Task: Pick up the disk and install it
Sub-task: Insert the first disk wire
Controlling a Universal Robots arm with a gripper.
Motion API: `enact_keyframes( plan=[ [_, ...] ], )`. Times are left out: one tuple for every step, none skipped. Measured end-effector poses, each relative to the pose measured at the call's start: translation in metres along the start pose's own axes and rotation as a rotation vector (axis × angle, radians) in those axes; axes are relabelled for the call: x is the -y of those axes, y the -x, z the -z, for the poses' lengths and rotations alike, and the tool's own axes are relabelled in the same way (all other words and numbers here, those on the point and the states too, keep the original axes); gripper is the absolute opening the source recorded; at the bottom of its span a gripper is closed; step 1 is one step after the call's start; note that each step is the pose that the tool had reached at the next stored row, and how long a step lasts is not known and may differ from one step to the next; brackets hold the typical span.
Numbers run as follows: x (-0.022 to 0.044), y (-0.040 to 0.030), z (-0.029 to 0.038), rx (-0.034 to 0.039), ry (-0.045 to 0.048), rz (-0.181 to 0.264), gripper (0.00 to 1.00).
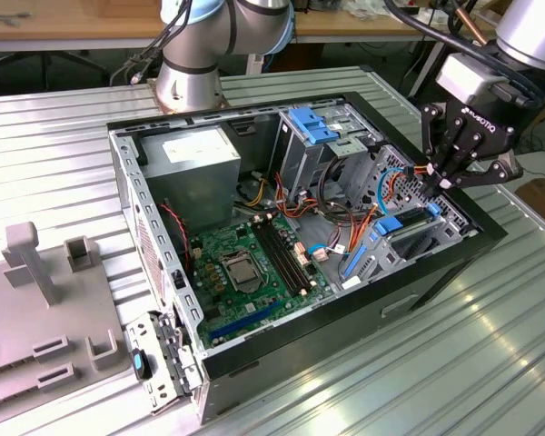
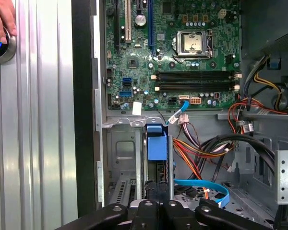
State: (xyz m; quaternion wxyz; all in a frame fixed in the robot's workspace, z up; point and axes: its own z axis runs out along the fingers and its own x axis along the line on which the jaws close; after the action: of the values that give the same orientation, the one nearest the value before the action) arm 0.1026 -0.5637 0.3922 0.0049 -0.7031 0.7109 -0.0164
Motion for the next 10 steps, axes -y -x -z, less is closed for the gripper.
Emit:
enact_keyframes(
  plan=[
    [0.0001,0.0,0.0,0.0,0.0,0.001,0.11],
    [0.002,0.0001,-0.0001,0.0001,0.0,0.004,0.11],
    [0.0059,0.0004,-0.0004,0.0003,-0.0001,0.006,0.11],
    [0.0102,0.001,-0.0005,0.0003,-0.0001,0.009,0.11],
    [0.0112,0.0011,-0.0005,0.0002,-0.0002,0.016,0.11],
    [0.0121,0.0012,-0.0006,0.0007,-0.0003,0.024,0.11],
    [0.013,0.0014,-0.0007,0.0011,-0.0005,0.039,0.11],
    [0.0136,0.0015,-0.0007,0.0015,-0.0008,0.051,0.11],
    [0.0142,0.0015,-0.0007,0.0017,-0.0009,0.061,0.11],
    [0.016,0.0015,-0.0008,0.0027,-0.0014,0.09,0.11]
  ],
)
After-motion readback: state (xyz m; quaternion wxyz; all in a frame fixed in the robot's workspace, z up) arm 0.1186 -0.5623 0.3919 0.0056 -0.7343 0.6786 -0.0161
